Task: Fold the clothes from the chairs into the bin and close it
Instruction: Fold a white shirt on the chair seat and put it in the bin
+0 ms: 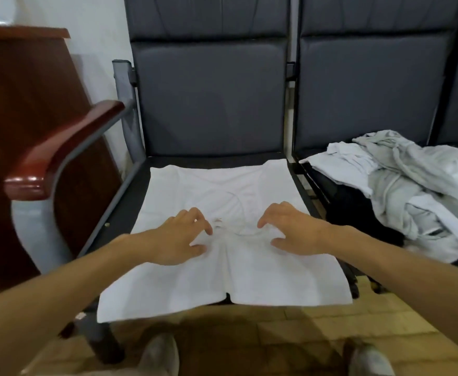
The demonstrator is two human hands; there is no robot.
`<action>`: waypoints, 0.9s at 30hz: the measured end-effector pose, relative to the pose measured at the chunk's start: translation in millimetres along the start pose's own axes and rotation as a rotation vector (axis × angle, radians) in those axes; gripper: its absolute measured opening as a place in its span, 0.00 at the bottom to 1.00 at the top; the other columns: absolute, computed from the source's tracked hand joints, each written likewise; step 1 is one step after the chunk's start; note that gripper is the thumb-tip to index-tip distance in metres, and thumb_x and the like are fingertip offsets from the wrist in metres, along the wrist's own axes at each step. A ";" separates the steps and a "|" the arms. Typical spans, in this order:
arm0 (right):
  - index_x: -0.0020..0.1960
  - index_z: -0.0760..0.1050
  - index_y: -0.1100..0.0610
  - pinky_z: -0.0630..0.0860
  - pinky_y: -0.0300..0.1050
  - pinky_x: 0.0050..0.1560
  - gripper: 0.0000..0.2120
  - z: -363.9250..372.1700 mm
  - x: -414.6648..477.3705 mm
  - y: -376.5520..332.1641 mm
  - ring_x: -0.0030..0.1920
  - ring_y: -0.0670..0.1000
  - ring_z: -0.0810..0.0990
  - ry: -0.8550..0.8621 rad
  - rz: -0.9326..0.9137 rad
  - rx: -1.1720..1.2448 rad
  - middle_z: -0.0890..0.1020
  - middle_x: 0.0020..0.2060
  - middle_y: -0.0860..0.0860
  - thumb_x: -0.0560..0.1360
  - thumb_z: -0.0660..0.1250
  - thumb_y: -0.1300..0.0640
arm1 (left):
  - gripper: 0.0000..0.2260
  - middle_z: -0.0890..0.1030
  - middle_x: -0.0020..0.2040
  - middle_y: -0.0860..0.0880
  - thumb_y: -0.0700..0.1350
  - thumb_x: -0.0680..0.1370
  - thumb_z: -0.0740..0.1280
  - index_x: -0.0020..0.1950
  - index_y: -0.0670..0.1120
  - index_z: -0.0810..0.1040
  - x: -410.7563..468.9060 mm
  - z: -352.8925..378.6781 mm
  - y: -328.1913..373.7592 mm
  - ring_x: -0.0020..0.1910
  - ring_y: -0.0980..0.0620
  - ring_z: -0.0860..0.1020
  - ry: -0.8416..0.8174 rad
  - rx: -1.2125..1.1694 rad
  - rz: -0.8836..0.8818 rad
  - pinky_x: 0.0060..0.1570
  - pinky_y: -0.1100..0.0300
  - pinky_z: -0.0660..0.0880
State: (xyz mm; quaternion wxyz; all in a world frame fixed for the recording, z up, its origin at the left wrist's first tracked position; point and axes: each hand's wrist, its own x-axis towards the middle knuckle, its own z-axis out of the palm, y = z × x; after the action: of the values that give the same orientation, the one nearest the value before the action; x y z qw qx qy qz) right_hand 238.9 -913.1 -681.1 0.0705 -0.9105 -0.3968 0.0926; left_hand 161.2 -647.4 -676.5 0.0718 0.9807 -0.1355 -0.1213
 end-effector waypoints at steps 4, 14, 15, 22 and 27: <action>0.62 0.71 0.51 0.69 0.40 0.58 0.12 2.2 -38.8 -16.9 0.55 0.44 0.68 -0.027 -0.110 0.027 0.70 0.56 0.46 0.79 0.64 0.51 | 0.11 0.68 0.56 0.56 0.54 0.81 0.61 0.60 0.53 0.69 -32.1 9.3 20.8 0.52 0.55 0.72 -0.073 -0.124 0.031 0.56 0.60 0.72; 0.55 0.63 0.54 0.69 0.45 0.50 0.20 22.8 -48.2 -46.8 0.50 0.50 0.63 -0.291 -0.201 -0.232 0.64 0.51 0.48 0.73 0.70 0.48 | 0.21 0.70 0.47 0.57 0.63 0.74 0.68 0.55 0.52 0.66 -34.0 24.6 53.3 0.43 0.56 0.71 -0.225 0.063 0.028 0.45 0.60 0.70; 0.56 0.64 0.55 0.69 0.45 0.49 0.18 23.5 -47.2 -46.3 0.51 0.50 0.65 -0.255 -0.207 -0.207 0.66 0.52 0.49 0.74 0.69 0.51 | 0.20 0.70 0.48 0.57 0.61 0.75 0.67 0.58 0.52 0.66 -32.1 25.1 53.7 0.44 0.55 0.71 -0.226 0.107 0.041 0.47 0.59 0.72; 0.57 0.71 0.53 0.70 0.44 0.50 0.10 12.7 -38.5 -34.5 0.48 0.49 0.70 -0.268 -0.186 -0.009 0.69 0.47 0.46 0.77 0.62 0.59 | 0.10 0.73 0.48 0.53 0.54 0.78 0.65 0.52 0.49 0.70 -21.7 22.3 46.1 0.41 0.57 0.70 -0.257 0.103 0.120 0.43 0.60 0.69; 0.51 0.73 0.51 0.69 0.36 0.44 0.05 0.0 -28.6 -18.0 0.42 0.42 0.73 -0.155 -0.065 0.133 0.76 0.41 0.43 0.78 0.61 0.59 | 0.08 0.77 0.45 0.50 0.50 0.80 0.64 0.52 0.45 0.76 -19.5 19.0 34.7 0.41 0.54 0.73 -0.174 -0.198 0.084 0.44 0.61 0.70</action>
State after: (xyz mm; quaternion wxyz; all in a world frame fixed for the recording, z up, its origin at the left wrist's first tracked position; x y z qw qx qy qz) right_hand 207.0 -922.0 -674.2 0.1029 -0.8805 -0.4235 0.1866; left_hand 129.5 -677.0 -684.5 0.1610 0.9481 -0.1694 -0.2157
